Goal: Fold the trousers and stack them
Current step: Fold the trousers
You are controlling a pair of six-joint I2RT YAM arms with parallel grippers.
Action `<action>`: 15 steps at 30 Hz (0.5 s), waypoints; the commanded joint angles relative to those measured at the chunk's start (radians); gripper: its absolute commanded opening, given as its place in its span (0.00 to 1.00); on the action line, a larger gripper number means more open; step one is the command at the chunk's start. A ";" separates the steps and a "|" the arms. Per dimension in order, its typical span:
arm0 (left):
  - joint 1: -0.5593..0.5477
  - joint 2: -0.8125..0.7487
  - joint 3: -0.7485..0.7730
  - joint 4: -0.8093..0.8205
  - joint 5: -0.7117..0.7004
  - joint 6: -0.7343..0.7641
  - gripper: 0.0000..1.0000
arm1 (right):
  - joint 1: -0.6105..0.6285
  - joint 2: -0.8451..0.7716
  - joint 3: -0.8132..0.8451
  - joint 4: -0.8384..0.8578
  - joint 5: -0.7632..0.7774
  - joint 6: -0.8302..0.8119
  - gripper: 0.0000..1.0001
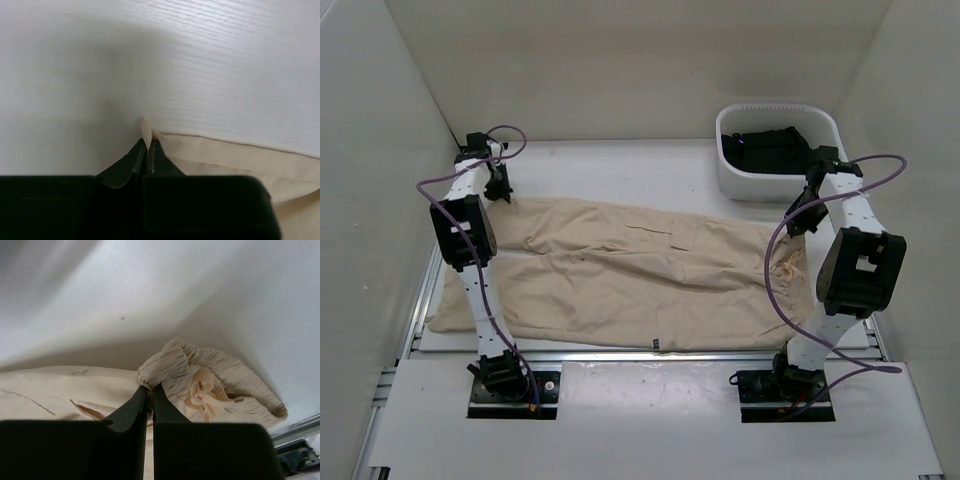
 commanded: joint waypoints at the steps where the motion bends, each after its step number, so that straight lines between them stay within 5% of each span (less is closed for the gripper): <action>1: 0.094 -0.175 0.015 -0.029 0.023 -0.004 0.15 | 0.003 0.003 0.128 -0.028 -0.005 -0.025 0.00; 7: 0.273 -0.520 -0.052 -0.029 0.066 -0.004 0.14 | -0.007 -0.216 0.091 0.027 -0.031 -0.048 0.00; 15: 0.451 -1.030 -0.711 -0.029 0.108 -0.004 0.16 | -0.055 -0.607 -0.368 0.170 -0.064 -0.003 0.00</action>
